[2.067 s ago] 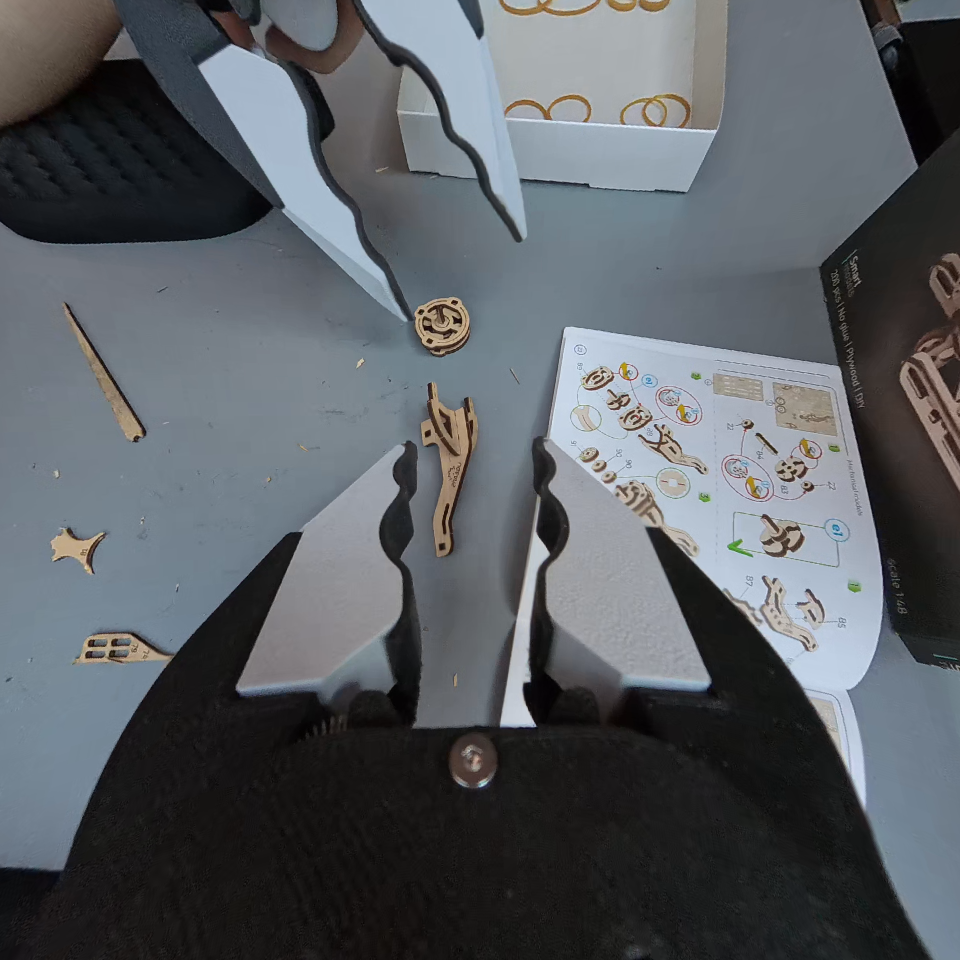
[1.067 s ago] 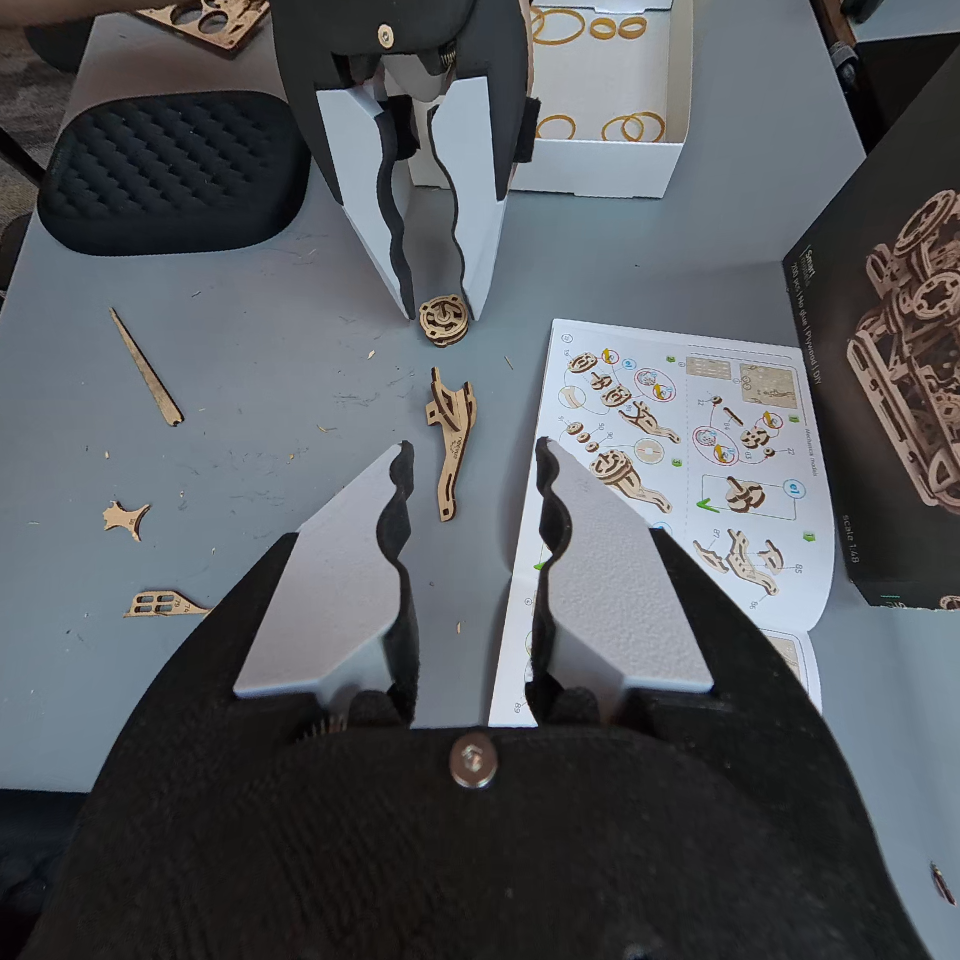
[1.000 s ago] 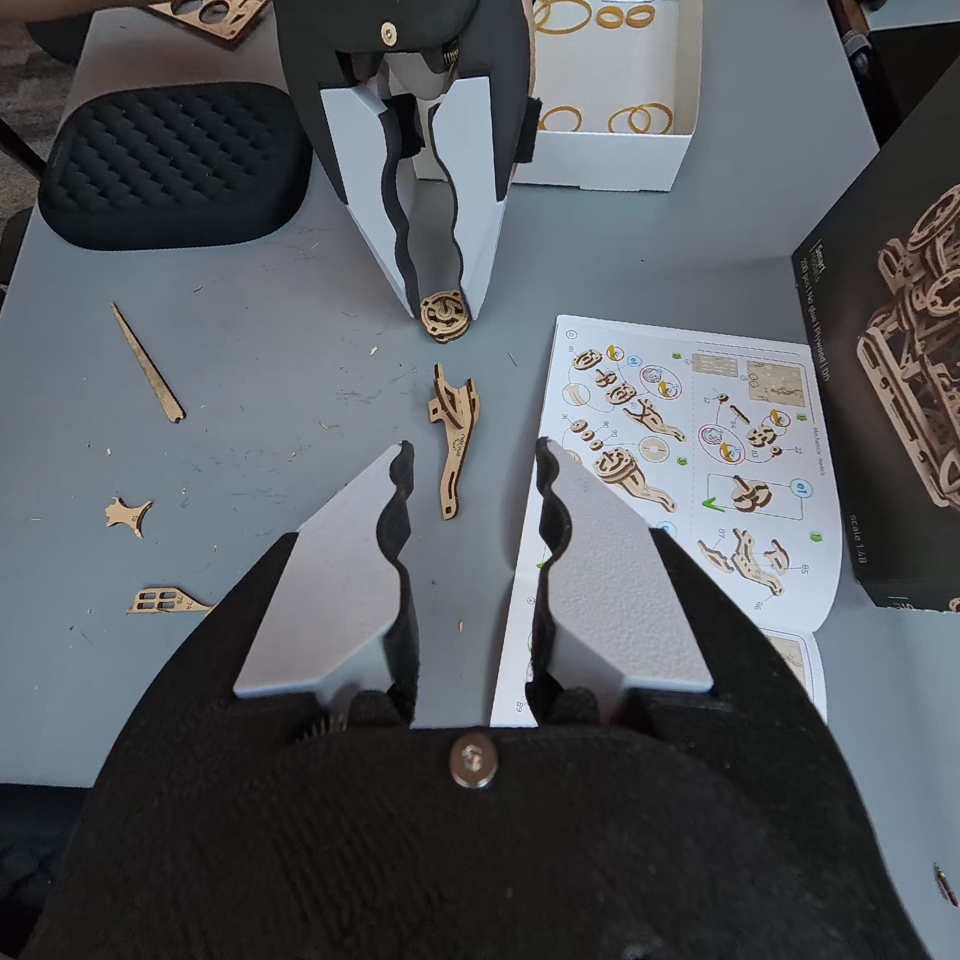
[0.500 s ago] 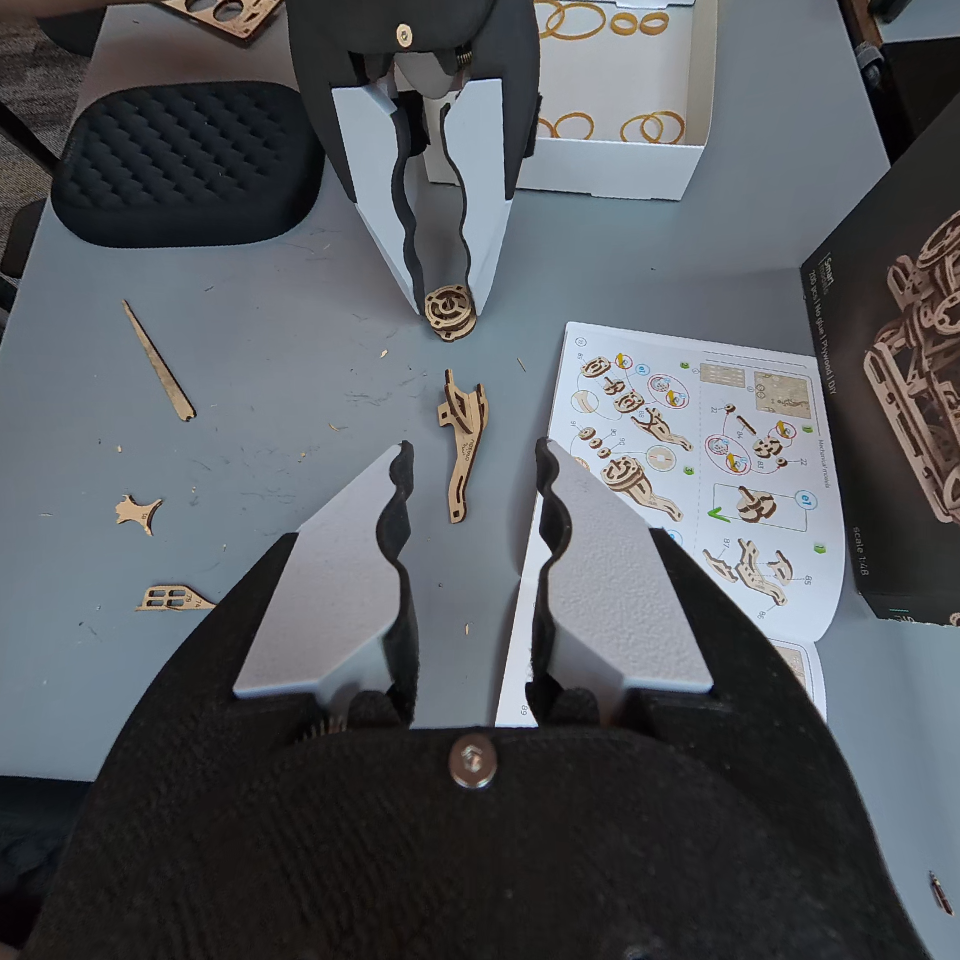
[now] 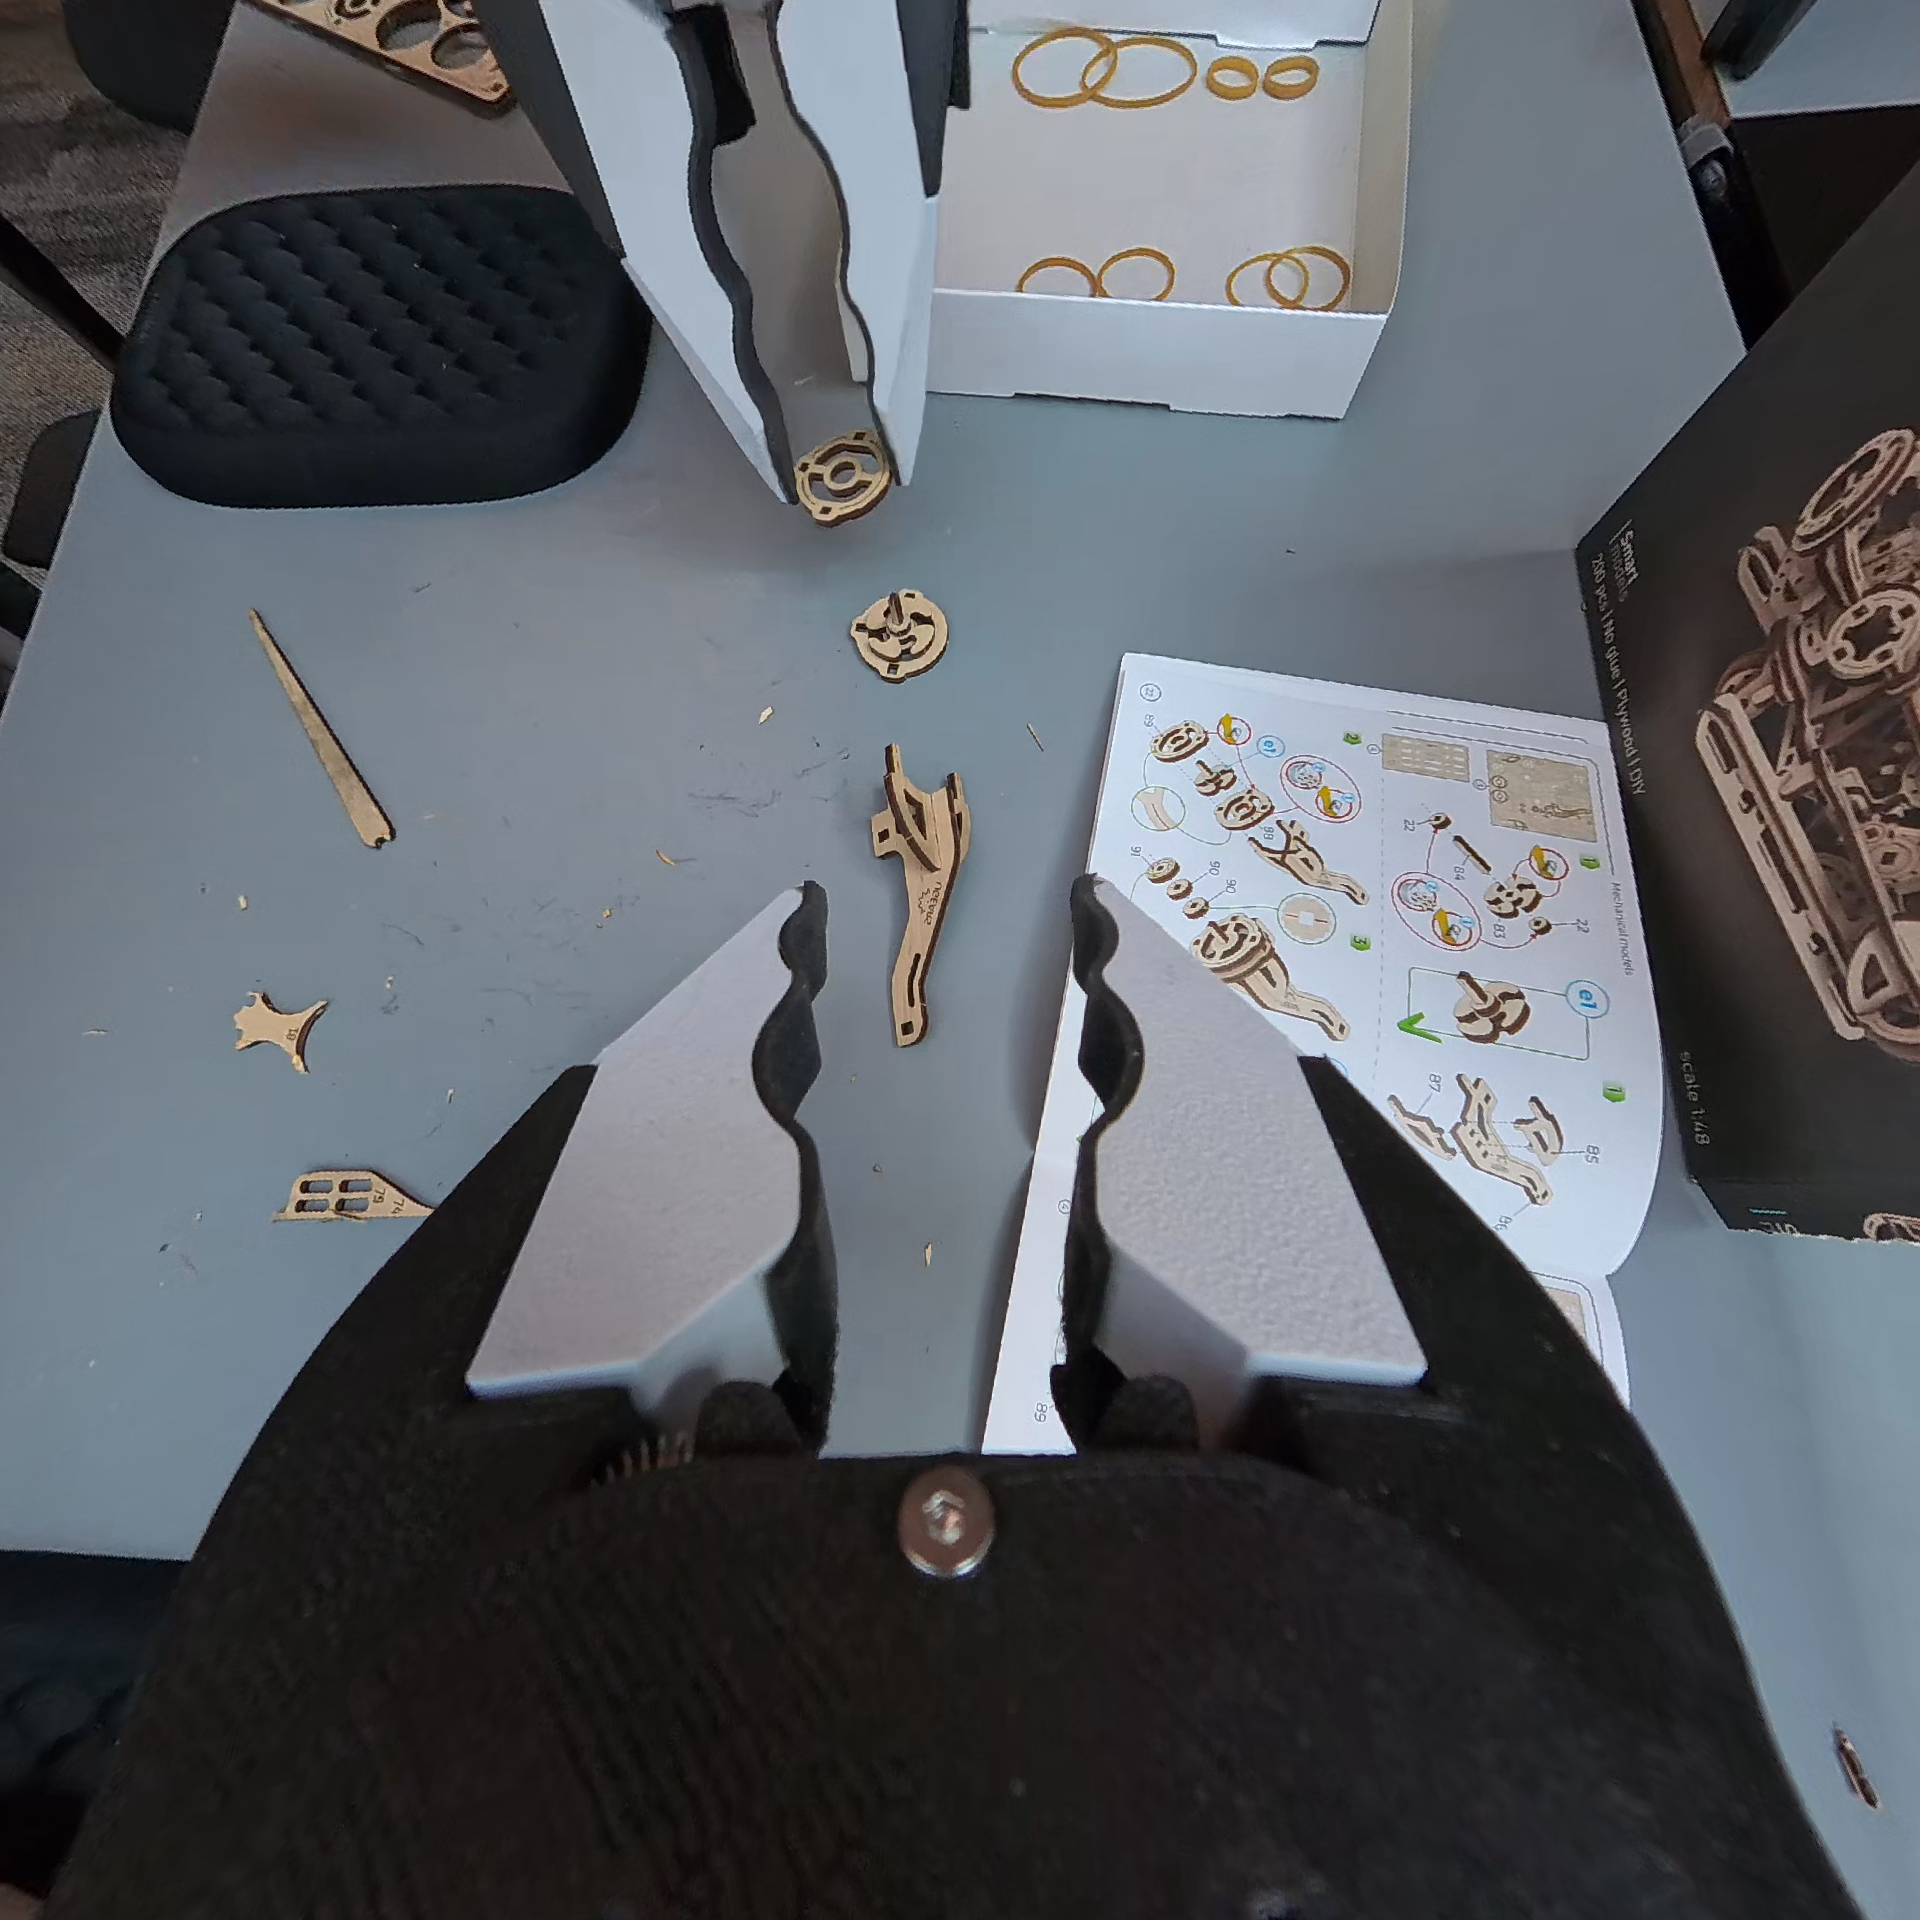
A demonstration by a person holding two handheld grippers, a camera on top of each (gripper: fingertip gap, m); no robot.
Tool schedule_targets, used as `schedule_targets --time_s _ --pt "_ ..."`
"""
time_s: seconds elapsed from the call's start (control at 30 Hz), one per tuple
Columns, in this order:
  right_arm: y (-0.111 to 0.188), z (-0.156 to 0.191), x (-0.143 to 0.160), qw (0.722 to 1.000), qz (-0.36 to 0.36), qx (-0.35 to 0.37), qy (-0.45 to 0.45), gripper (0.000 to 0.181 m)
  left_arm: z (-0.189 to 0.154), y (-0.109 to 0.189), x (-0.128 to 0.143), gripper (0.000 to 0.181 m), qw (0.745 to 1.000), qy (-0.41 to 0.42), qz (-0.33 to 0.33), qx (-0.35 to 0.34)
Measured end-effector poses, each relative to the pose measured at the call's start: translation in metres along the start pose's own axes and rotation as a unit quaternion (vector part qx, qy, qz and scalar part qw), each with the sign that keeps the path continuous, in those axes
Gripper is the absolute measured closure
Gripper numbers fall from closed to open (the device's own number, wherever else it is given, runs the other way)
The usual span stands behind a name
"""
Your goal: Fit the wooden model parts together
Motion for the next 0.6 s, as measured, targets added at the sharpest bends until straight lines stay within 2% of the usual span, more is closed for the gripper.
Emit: schedule_targets --time_s 0.03,0.27,0.37,0.43,0.6 --pt "0.0 0.0 -0.001 1.0 -0.001 0.0 0.0 0.134 -0.003 -0.003 0.006 0.152 1.0 -0.005 0.022 -0.006" --pt "-0.001 0.002 0.0 1.0 0.006 -0.001 0.003 0.134 -0.014 -0.015 0.014 0.147 0.997 -0.023 0.075 -0.003" --pt "-0.001 0.002 0.001 1.0 0.008 0.001 0.004 0.134 -0.013 -0.015 0.015 0.143 0.997 -0.001 0.071 0.005" --pt "0.001 0.001 0.0 1.0 0.005 0.001 0.004 0.134 -0.008 -0.012 0.015 0.129 0.998 0.005 0.068 -0.01" --pt "0.001 0.0 0.0 1.0 0.002 0.001 0.002 0.134 0.007 -0.004 -0.017 0.147 0.998 -0.006 -0.034 -0.046"
Point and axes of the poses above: each gripper's, where its closed fingertips meet, y back along the fingers, x out of its underside, z = x × y across the jaws, the point moved 4 cm from there along y, back along the fingers, and after that the axes turned 3 degrees about x, right-handed, at the moved point
